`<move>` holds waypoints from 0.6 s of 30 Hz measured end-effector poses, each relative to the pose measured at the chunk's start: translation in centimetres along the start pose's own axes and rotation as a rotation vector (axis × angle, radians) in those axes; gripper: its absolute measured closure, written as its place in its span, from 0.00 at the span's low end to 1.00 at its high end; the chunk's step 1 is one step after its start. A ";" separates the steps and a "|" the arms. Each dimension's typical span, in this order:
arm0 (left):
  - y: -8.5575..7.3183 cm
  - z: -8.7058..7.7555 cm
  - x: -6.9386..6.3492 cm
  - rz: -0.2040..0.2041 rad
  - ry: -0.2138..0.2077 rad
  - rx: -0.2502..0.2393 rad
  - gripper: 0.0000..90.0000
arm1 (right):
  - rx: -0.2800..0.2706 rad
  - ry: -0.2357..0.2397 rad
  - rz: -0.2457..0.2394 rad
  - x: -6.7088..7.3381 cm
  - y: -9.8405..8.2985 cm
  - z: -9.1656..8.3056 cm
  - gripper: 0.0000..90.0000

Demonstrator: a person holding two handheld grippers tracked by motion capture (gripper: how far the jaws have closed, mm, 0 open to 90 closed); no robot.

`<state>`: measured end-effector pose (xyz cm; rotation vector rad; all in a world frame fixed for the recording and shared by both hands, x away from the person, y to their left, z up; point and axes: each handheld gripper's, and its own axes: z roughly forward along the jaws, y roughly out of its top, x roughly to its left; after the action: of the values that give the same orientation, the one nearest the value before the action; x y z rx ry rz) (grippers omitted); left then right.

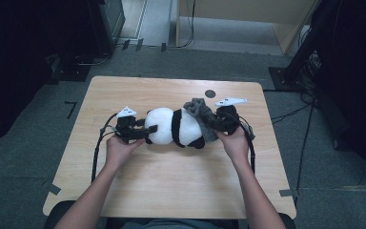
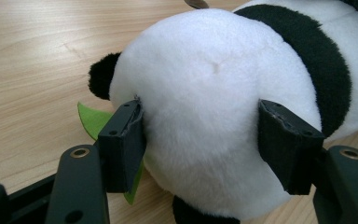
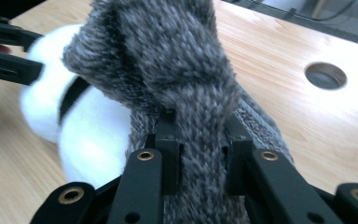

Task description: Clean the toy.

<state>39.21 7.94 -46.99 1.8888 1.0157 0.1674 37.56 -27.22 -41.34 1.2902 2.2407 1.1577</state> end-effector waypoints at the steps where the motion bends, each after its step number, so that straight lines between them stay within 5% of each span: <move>1: 0.0 0.0 0.0 -0.001 0.000 0.000 0.40 | -0.003 -0.005 0.002 -0.1 -0.2 0.0 0.83; 6: 0.0 0.0 0.0 -0.004 -0.002 0.000 0.40 | -0.001 -0.048 0.002 -0.5 -1.6 0.4 0.84; 18: 0.0 0.1 0.0 -0.004 -0.002 -0.001 0.40 | 0.043 -0.059 0.061 -1.2 -4.2 2.3 0.86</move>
<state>39.23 7.92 -47.07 1.8855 1.0182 0.1639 37.21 -28.24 -46.12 1.4004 2.2099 1.0828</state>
